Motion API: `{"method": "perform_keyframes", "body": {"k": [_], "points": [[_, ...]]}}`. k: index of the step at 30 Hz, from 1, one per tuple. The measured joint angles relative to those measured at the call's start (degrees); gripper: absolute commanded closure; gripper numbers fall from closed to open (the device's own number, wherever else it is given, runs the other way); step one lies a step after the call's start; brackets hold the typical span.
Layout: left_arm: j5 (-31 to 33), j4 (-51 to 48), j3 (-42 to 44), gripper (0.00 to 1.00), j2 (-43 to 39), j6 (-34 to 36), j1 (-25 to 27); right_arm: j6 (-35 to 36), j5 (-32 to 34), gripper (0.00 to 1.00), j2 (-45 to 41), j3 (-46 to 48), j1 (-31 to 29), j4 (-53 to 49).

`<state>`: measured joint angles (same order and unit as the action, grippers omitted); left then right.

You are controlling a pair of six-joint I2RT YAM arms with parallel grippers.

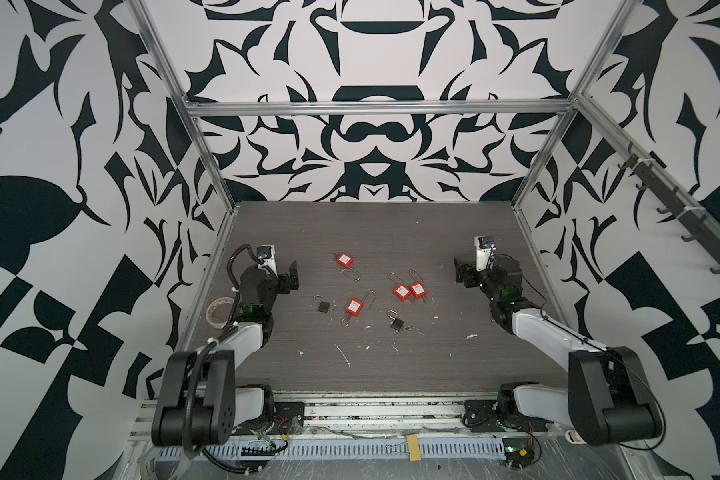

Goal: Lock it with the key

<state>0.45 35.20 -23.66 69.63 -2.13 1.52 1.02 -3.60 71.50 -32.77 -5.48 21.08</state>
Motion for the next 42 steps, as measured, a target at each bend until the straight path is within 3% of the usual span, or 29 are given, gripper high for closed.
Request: {"method": "perform_keyframes", "body": {"k": [4,8,12,17,24,42], "points": [[-3.89,-9.05,-5.18,0.02,-7.17,-2.23,0.63,-0.55,-1.33,0.17,0.63,-9.99,-3.87,-14.99],[-6.80,-15.72,-7.17,0.04,-10.58,-4.79,4.07,-0.07,0.52,0.20,5.31,-18.05,-11.87,-27.34],[-8.11,-21.51,-7.85,0.05,-10.54,-6.67,8.94,-0.68,1.44,0.23,10.60,-20.46,-16.22,-34.03],[-8.81,-26.18,-10.29,0.05,-9.60,-6.84,14.58,-2.69,0.90,0.25,18.01,-24.06,-16.81,-40.54],[-9.46,-28.48,-11.58,0.05,-8.07,-5.75,18.93,-5.62,0.85,0.28,23.58,-28.04,-17.88,-43.50],[-10.75,-30.80,-12.20,0.06,-5.22,-4.42,21.29,-6.86,3.96,0.34,30.91,-31.82,-20.57,-46.31]]}}
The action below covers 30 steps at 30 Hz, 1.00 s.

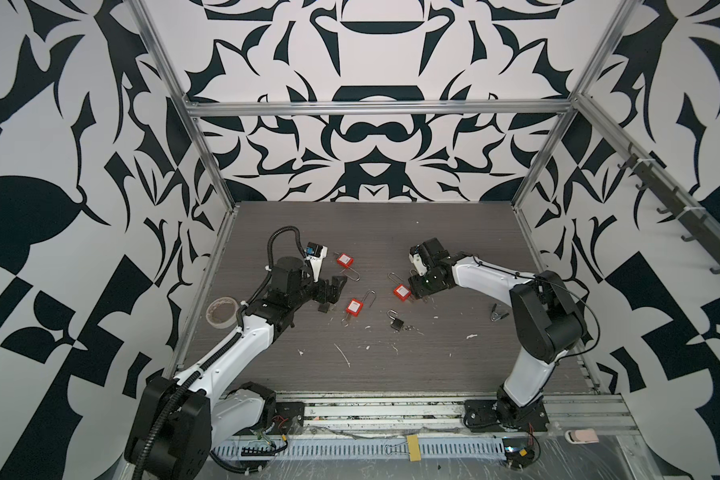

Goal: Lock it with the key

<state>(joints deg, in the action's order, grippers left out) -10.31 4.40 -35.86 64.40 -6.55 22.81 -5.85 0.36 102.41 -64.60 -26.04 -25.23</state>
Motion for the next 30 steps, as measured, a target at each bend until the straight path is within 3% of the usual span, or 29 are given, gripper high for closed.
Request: {"method": "perform_keyframes", "body": {"k": [11,21,24,30], "points": [[0.00,-0.52,-3.15,0.06,0.83,0.46,0.92,0.44,1.86,0.36,1.11,-0.39,0.00,-1.09],[0.39,-3.65,-5.60,0.06,0.81,0.87,3.15,1.79,-0.42,0.41,3.98,-3.34,-0.04,-2.08],[0.55,-4.26,-7.02,0.06,0.70,1.55,3.76,2.03,-0.76,0.48,4.87,-4.90,-0.04,-3.45],[0.94,-4.96,-7.56,0.06,0.50,2.36,3.91,2.38,-0.81,0.51,6.21,-5.75,-0.07,-4.90]]}}
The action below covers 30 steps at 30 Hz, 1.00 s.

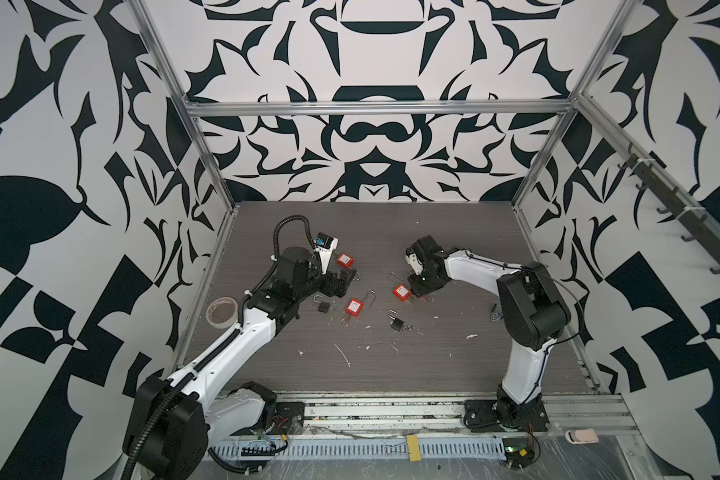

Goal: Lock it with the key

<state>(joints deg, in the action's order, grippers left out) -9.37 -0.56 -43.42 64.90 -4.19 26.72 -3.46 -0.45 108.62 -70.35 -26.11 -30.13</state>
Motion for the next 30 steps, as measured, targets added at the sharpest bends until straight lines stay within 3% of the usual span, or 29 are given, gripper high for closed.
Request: {"method": "perform_keyframes", "body": {"k": [8,18,24,26,30], "points": [[0.00,-0.90,-0.02,0.06,0.31,0.57,0.11,0.07,-0.02,0.51,0.35,-0.11,-0.02,-1.11],[-0.68,-1.11,-0.83,0.08,1.14,1.46,0.66,2.60,0.22,0.65,-0.28,0.22,-0.24,-1.18],[-2.25,-1.90,-2.69,0.14,2.82,2.78,0.68,9.64,-0.50,0.68,-9.22,3.63,-0.24,-0.94],[-3.67,-1.90,-3.50,0.22,3.43,3.78,0.76,13.27,-2.23,0.68,-13.57,4.20,-0.24,-0.63],[-8.31,-1.79,-4.74,0.24,4.94,7.52,1.68,21.75,-8.17,0.66,-21.31,4.42,-0.26,-1.40]]}}
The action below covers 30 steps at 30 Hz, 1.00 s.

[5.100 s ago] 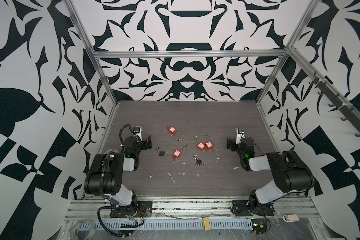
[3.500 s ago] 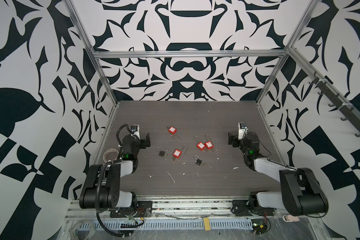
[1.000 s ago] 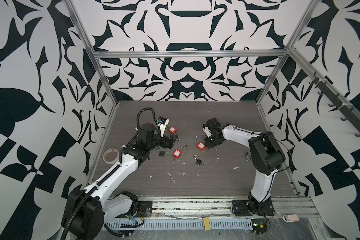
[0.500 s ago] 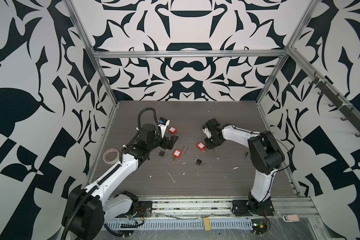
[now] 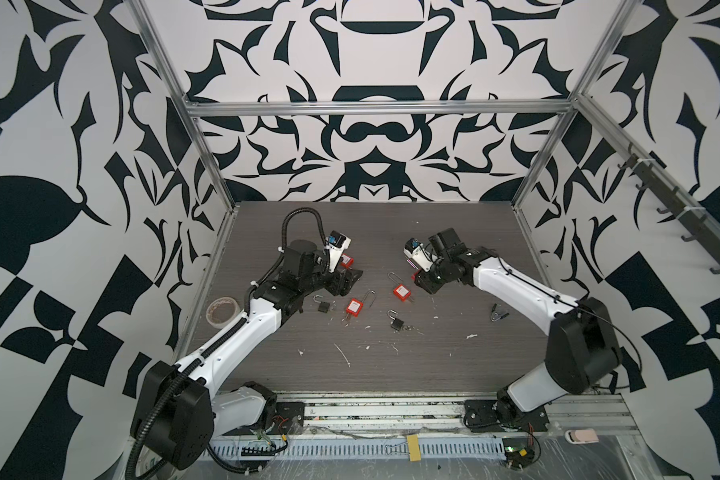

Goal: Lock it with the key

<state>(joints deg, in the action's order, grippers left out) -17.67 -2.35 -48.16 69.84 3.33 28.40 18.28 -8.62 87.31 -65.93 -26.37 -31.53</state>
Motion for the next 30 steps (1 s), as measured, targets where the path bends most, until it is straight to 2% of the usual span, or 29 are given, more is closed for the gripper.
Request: {"method": "perform_keyframes", "body": {"k": [2,5,7,9,18,22,30], "points": [[-2.56,0.37,-0.11,0.26,0.76,2.51,0.68,3.28,-2.47,0.65,-2.43,0.00,0.00,-0.92],[-7.04,0.52,-0.11,0.36,1.86,7.65,2.34,7.93,-6.14,0.66,-4.83,0.00,0.00,-3.08],[-9.88,0.68,-0.15,0.47,2.40,10.34,3.37,10.47,-8.68,0.67,-5.92,0.02,0.00,-4.50],[-12.17,0.83,-0.33,0.51,2.80,12.76,3.96,12.04,-10.78,0.69,-6.97,0.55,0.00,-4.63],[-15.47,3.48,-0.90,0.59,5.07,22.27,6.25,19.39,-19.76,0.70,-12.31,4.76,-0.11,-5.11],[-15.82,4.37,-0.92,0.59,5.51,27.28,6.38,21.00,-23.23,0.71,-12.37,4.85,-0.15,-5.14],[-17.29,3.41,-3.72,0.61,7.48,31.71,6.38,22.71,-26.36,0.71,-12.37,5.42,-0.42,-5.16]]}}
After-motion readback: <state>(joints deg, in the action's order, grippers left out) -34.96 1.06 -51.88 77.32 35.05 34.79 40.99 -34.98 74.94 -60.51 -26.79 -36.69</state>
